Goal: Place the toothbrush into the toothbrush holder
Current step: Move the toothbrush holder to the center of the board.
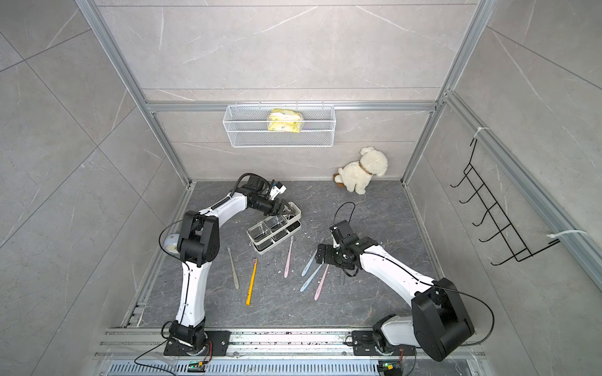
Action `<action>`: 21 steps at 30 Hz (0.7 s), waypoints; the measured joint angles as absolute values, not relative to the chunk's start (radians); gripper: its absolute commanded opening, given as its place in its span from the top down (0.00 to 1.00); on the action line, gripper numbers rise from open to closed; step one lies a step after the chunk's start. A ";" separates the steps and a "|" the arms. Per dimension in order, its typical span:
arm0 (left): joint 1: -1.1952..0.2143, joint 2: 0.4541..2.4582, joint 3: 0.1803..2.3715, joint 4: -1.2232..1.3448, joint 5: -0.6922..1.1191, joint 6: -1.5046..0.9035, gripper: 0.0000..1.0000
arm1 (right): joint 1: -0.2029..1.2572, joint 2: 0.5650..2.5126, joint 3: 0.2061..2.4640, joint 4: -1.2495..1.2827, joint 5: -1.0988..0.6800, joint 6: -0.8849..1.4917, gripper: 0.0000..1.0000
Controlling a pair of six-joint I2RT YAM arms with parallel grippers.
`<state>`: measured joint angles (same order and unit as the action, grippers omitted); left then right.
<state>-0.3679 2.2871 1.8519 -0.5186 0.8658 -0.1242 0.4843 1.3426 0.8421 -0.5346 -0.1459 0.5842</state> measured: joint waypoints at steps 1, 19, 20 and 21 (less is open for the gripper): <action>-0.378 2.286 1.848 -0.521 0.866 -0.118 0.22 | 0.484 1.338 0.842 -0.542 -0.138 0.584 0.00; -0.494 2.177 1.688 -0.480 0.766 -0.158 0.01 | 0.484 1.396 1.097 -0.607 -0.145 0.496 0.03; -0.497 2.154 1.670 -0.465 0.731 -0.178 0.00 | 0.484 1.415 1.132 -0.600 -0.152 0.484 0.04; -0.500 2.124 1.646 -0.448 0.692 -0.201 0.01 | 0.484 1.432 1.163 -0.593 -0.161 0.474 0.05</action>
<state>-0.4995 2.1242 1.6459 -0.4484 0.6922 -0.2012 0.4839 1.4319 1.1633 -0.5930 -0.1608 0.4744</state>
